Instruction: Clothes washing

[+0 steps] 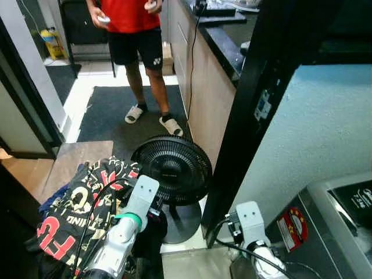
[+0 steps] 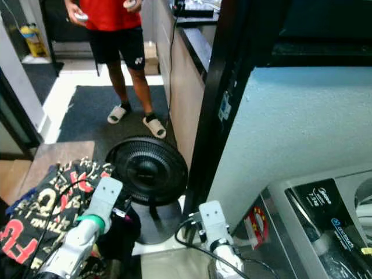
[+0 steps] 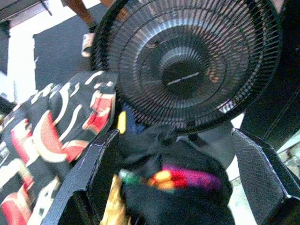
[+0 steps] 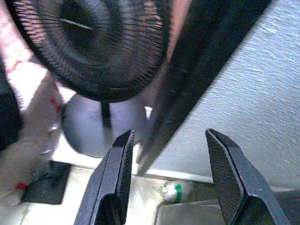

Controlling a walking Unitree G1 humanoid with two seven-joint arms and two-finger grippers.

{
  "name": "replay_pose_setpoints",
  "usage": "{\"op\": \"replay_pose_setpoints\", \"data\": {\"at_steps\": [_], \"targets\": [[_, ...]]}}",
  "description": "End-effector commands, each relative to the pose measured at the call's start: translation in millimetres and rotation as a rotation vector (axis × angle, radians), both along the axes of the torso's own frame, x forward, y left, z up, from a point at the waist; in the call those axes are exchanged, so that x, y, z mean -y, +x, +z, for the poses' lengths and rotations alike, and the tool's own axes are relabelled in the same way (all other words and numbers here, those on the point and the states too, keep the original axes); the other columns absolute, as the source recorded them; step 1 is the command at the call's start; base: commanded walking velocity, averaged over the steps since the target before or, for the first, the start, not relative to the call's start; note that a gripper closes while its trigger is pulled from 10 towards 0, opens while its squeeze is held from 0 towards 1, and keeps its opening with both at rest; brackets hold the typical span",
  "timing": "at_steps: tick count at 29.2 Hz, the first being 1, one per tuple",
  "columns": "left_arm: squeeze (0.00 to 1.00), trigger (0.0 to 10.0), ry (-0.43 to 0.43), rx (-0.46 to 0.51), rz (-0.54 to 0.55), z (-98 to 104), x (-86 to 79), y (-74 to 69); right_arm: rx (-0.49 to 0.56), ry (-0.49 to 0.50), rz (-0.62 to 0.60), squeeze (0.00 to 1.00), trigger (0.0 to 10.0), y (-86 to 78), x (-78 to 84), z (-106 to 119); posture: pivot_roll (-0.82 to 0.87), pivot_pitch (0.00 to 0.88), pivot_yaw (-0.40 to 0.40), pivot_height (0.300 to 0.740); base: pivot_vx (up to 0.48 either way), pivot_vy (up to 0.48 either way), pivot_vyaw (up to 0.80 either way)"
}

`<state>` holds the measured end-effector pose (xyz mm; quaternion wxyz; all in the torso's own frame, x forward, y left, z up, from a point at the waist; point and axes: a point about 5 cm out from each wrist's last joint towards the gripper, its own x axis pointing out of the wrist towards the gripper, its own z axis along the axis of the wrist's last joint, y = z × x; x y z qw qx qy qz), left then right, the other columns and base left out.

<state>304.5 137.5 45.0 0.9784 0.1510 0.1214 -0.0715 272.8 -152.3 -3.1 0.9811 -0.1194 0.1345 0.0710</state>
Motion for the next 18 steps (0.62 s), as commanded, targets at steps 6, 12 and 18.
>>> {"op": "replay_pose_setpoints", "data": {"at_steps": [6, 12, 18], "targets": [[0.0, 10.0, -0.007, -0.034, 0.016, -7.7, -4.5, -5.1, -0.022, 0.008, 0.008, 0.0, 10.0, -5.6, -3.8, -5.4, 0.12, 0.0, 0.008, 0.74, 0.0, 0.0, 0.0], [0.0, 10.0, -0.038, -0.029, 0.033, -6.9, -4.8, -4.8, -0.02, 0.009, 0.009, 0.0, 10.0, -5.2, -4.2, -5.1, 0.12, 0.0, 0.009, 0.74, 0.0, 0.0, 0.0], [0.0, 10.0, -0.067, -0.013, 0.028, -4.6, -3.7, -4.9, -0.016, 0.011, 0.012, 0.0, 10.0, -4.6, -5.1, -4.4, 0.12, 0.0, 0.009, 0.74, 0.0, 0.0, 0.0]]}}
